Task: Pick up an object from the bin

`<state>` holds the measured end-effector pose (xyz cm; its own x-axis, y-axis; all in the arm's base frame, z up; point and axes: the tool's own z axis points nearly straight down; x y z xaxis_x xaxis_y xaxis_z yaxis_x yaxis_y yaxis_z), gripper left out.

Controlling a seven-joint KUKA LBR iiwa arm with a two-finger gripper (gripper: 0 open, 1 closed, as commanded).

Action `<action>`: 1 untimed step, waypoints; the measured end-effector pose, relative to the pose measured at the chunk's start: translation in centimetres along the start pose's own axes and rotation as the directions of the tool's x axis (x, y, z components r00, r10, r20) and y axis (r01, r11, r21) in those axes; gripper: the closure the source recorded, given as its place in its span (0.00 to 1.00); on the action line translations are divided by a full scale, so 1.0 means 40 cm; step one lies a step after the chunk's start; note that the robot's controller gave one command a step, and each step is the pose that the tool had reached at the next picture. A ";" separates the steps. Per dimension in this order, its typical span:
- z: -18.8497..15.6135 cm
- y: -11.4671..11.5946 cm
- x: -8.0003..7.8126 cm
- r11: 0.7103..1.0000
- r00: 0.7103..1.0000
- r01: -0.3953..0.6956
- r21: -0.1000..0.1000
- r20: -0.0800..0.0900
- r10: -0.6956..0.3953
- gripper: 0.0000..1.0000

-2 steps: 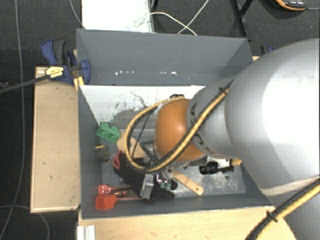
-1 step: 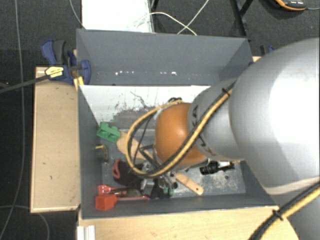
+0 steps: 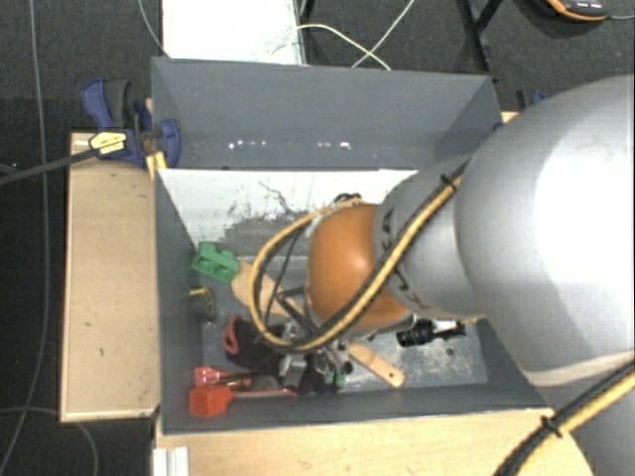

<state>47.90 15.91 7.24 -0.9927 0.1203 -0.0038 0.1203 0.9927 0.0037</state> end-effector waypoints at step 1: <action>-0.071 -0.003 0.008 1.000 1.000 0.001 0.004 -0.010 -0.001 1.00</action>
Offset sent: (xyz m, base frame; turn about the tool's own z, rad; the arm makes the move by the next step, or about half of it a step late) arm -0.0033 -0.0009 0.0549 -0.0004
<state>47.56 15.82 10.10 -0.9929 0.1189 0.0066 0.1189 0.9929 -0.0005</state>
